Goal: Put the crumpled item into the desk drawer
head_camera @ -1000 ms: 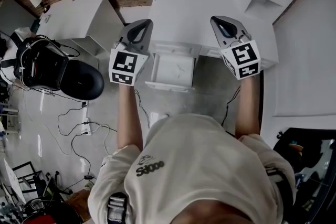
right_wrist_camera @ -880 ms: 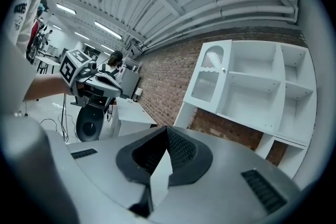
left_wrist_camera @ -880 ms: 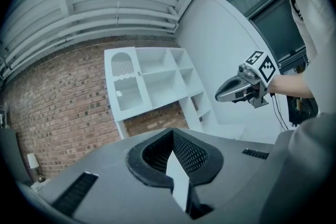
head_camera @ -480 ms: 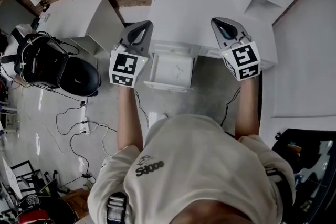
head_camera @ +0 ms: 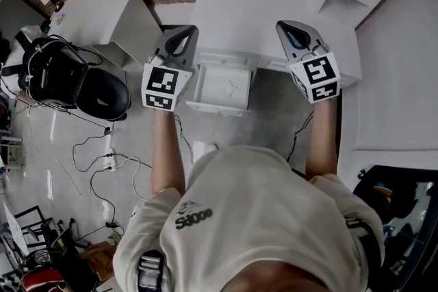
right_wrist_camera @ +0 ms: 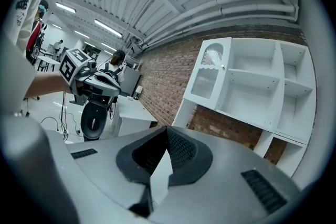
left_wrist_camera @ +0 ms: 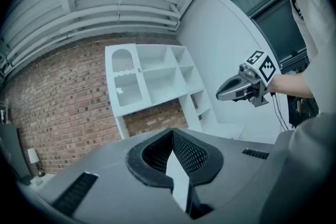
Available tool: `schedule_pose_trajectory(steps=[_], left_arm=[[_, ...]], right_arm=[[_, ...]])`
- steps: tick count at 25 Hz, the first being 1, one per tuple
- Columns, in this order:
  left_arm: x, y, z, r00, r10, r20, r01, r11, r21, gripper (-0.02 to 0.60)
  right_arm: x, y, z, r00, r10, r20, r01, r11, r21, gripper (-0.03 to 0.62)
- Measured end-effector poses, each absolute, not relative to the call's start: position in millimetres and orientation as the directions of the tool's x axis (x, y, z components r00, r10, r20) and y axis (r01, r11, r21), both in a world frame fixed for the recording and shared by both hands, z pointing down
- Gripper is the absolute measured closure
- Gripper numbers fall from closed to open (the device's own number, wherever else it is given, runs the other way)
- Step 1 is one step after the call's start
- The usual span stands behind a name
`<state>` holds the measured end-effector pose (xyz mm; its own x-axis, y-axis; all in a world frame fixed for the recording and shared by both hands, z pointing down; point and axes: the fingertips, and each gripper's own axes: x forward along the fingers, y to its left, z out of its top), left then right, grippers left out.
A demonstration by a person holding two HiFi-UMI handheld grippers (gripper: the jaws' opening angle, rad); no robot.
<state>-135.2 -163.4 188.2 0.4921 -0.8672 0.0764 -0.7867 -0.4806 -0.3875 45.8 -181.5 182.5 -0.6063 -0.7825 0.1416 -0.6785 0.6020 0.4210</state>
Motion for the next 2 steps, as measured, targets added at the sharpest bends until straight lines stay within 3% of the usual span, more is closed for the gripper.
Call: schedule_pose_trajectory(steps=[2], left_arm=[[-137.2, -162.3, 189.4, 0.484, -0.871, 0.081, -0.79, -0.476, -0.386, 0.563]], right_arm=[[45.7, -180.0, 182.9, -0.606, -0.782, 0.144, -0.677, 0.602, 0.423, 0.595]])
